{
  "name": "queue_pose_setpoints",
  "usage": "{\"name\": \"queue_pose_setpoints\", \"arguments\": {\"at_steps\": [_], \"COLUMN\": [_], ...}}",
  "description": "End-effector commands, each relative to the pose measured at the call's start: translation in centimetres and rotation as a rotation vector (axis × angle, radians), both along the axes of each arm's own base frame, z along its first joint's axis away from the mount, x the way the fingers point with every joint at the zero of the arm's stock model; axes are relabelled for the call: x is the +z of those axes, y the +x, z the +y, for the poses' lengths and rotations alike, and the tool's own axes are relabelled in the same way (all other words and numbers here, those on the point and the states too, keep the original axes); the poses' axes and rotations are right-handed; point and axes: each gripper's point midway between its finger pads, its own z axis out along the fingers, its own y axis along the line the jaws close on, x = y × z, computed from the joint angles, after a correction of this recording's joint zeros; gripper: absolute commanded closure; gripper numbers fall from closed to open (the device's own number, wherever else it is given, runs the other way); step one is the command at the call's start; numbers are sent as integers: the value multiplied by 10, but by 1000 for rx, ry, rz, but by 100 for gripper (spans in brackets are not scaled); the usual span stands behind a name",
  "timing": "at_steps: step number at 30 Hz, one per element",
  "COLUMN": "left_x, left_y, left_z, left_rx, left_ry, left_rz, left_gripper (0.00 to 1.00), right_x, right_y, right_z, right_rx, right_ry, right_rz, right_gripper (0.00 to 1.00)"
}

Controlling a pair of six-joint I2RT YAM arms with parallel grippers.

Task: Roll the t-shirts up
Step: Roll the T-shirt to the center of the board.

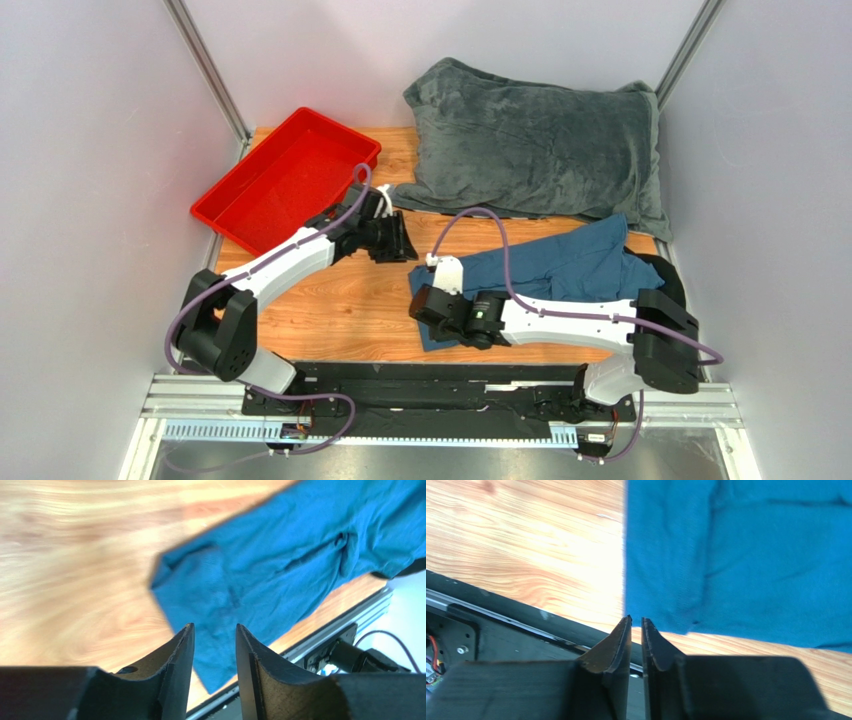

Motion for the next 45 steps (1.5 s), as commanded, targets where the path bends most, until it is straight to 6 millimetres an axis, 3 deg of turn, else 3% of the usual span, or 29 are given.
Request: {"name": "queue_pose_setpoints", "arguments": {"at_steps": [1,5,10,18,22,31,36,45], "left_x": [-14,-29,-50,-80,-88,-98,-103,-104], "left_y": [-9,-8,-8,-6,-7,-9,-8,-14], "left_z": [9,4,-1,5,9,7,3,-8], "left_rx": [-50,-65,-95,-72,-61,-50,-29,-7], "left_ry": [-34,-85,-115,-37,-7,38,48,55], "left_rz": [11,27,67,128,143,142,136,143], "left_gripper": [54,51,50,51,51,53,57,64], "right_x": [9,4,-6,-15,-5,41,50,19], "right_y": [9,17,21,16,20,38,39,30], "right_z": [13,26,29,26,18,-6,-9,1], "right_rx": [30,42,49,53,35,-64,-71,-33], "right_ry": [-115,-187,-270,-290,-292,-226,-200,-202], "right_rz": [-60,-70,-79,-71,-103,-209,-224,-179], "right_gripper": [80,72,62,59,57,53,53,54]}}
